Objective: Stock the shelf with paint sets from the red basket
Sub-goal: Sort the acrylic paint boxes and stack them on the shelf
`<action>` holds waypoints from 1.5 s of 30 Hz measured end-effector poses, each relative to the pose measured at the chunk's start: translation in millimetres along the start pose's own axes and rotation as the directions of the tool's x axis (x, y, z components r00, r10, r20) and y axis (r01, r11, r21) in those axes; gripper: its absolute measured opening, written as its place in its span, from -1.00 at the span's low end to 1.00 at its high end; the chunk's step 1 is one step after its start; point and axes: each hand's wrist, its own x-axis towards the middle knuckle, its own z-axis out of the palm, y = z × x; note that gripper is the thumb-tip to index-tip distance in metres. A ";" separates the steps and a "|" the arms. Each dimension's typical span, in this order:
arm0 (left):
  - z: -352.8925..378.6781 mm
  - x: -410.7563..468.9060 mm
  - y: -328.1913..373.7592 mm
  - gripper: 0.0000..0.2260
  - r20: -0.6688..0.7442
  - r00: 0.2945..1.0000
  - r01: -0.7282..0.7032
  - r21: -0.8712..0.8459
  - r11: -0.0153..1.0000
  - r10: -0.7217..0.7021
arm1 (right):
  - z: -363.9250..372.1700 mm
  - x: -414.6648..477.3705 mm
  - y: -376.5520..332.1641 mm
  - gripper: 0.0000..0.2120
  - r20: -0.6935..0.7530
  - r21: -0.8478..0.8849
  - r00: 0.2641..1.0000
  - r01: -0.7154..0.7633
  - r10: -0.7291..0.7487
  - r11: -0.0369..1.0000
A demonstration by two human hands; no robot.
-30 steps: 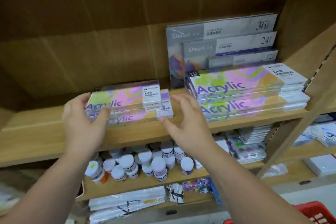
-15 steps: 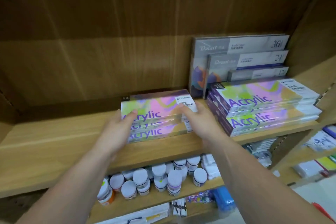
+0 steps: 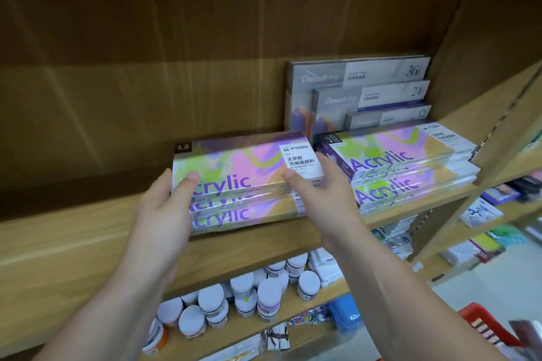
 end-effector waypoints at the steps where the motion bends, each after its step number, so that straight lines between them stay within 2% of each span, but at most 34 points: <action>1: 3.7 -1.0 8.0 -0.80 0.004 1.000 -0.026 -0.019 0.999 0.026 | -6.2 1.4 -6.4 -0.78 -0.003 0.005 1.000 0.029 -0.029 1.000; 8: 76.6 -14.4 54.0 -0.79 0.117 0.979 -0.163 -0.023 0.986 0.165 | -100.8 31.3 -49.8 -0.63 -0.066 0.048 0.990 0.127 -0.124 0.991; 12: 142.9 -9.2 67.7 -0.64 0.224 0.970 -0.101 0.005 0.995 0.097 | -171.6 53.5 -61.1 -0.73 -0.047 -0.009 0.991 0.128 -0.129 0.992; 13: 161.3 -8.6 71.1 -0.62 0.246 0.966 -0.076 0.003 0.997 0.073 | -188.4 61.6 -59.7 -0.70 -0.041 -0.021 0.992 0.118 -0.119 0.993; 18: 246.2 -0.3 71.6 -0.75 0.298 0.955 -0.017 0.096 0.995 -0.012 | -256.7 109.1 -36.2 -0.17 -0.055 -0.077 0.997 -0.049 0.045 0.996; 21: 277.1 6.0 62.4 -0.62 0.330 0.941 0.008 0.201 0.980 -0.075 | -283.5 132.6 -15.9 -0.13 -0.084 -0.093 0.996 -0.046 0.038 0.995; 22: 283.3 7.4 58.6 -0.64 0.343 0.936 -0.007 0.246 0.969 -0.080 | -290.2 139.4 -9.3 0.03 -0.089 -0.109 0.995 -0.050 0.040 0.993; 24: 287.1 13.1 46.9 -0.66 0.355 0.933 -0.090 0.380 0.921 -0.056 | -300.5 149.3 2.5 0.21 -0.069 -0.157 0.997 -0.038 0.027 0.987; 27: 282.6 15.0 39.9 -0.47 0.394 0.919 -0.243 0.571 0.785 -0.003 | -309.6 149.9 17.1 0.22 -0.016 -0.179 0.999 0.038 -0.041 0.983; 30: 276.7 17.6 39.9 -0.10 0.355 0.935 -0.265 0.652 0.710 0.022 | -310.8 141.4 39.0 0.31 -0.038 -0.252 0.991 0.116 -0.130 0.961; 31: 276.1 18.4 38.9 0.00 0.359 0.933 -0.282 0.657 0.699 0.039 | -310.9 138.2 48.3 0.31 -0.082 -0.293 0.984 0.126 -0.156 0.948; 33: 275.6 18.5 36.2 0.03 0.382 0.920 -0.335 0.646 0.685 0.090 | -311.9 131.5 63.6 0.19 -0.203 -0.358 0.958 0.121 -0.203 0.926; 37: 289.7 21.5 32.0 -0.22 0.400 0.893 -0.436 0.666 0.605 0.204 | -312.1 127.3 68.0 -0.09 -0.412 -0.442 0.879 0.036 -0.239 0.896; 39: 301.1 23.6 31.4 -0.29 0.384 0.890 -0.453 0.694 0.559 0.245 | -309.3 129.9 63.5 -0.32 -0.435 -0.468 0.875 -0.021 -0.210 0.884; 41: 310.8 28.2 29.4 -0.22 0.380 0.882 -0.471 0.717 0.515 0.277 | -307.1 132.8 59.3 -0.56 -0.455 -0.477 0.874 -0.079 -0.169 0.876; 43: 317.0 31.9 27.3 -0.12 0.381 0.874 -0.485 0.723 0.492 0.303 | -307.6 134.8 59.2 -0.63 -0.462 -0.501 0.867 -0.080 -0.188 0.862; 45: 318.7 35.1 25.3 -0.16 0.374 0.876 -0.481 0.723 0.496 0.304 | -306.5 136.0 63.0 -0.62 -0.440 -0.561 0.865 -0.055 -0.242 0.826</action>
